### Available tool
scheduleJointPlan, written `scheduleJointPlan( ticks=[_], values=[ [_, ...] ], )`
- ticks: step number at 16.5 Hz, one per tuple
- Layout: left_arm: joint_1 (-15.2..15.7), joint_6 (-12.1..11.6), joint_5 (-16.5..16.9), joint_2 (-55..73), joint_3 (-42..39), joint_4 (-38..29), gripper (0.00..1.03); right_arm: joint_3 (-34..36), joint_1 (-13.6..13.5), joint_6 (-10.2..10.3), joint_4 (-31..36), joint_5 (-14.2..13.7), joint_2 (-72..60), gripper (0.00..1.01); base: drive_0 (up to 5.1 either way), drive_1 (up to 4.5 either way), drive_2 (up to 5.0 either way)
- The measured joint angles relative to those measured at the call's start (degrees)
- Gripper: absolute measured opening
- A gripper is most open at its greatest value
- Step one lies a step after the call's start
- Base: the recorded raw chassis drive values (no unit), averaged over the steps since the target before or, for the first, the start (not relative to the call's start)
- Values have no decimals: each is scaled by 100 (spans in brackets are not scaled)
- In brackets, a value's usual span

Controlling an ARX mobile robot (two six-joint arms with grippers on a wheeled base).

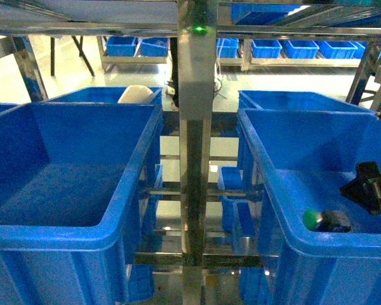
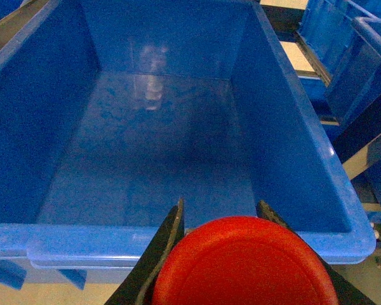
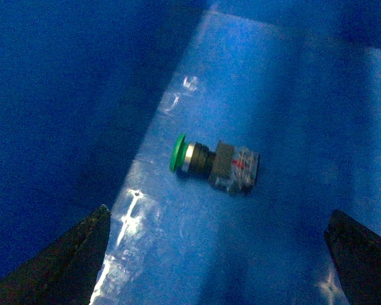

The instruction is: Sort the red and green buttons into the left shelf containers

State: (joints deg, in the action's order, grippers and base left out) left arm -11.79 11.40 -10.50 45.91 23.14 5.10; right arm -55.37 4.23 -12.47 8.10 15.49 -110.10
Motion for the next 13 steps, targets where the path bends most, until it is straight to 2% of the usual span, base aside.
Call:
scheduleJointPlan(
  ticks=[3, 5, 7, 9, 11, 13],
  values=[
    [0, 0, 0, 0, 0, -2, 28, 835, 109, 42, 780, -20, 911, 98, 0, 0, 0],
    [0, 0, 0, 0, 0, -2, 28, 1561, 155, 90, 1060, 26, 1624, 98, 0, 0, 0],
    [0, 0, 0, 0, 0, -2, 28, 2608, 197, 138, 1561, 35, 2643, 98, 0, 0, 0],
    [0, 0, 0, 0, 0, 0, 28, 3591, 293, 341, 1915, 33, 3908, 98, 0, 0, 0],
    [0, 0, 0, 0, 0, 0, 28, 4572, 297, 452, 1576, 26, 5195, 98, 0, 0, 0],
    [0, 0, 0, 0, 0, 0, 28, 5147, 560, 562, 610, 50, 6465, 98, 0, 0, 0]
  ],
)
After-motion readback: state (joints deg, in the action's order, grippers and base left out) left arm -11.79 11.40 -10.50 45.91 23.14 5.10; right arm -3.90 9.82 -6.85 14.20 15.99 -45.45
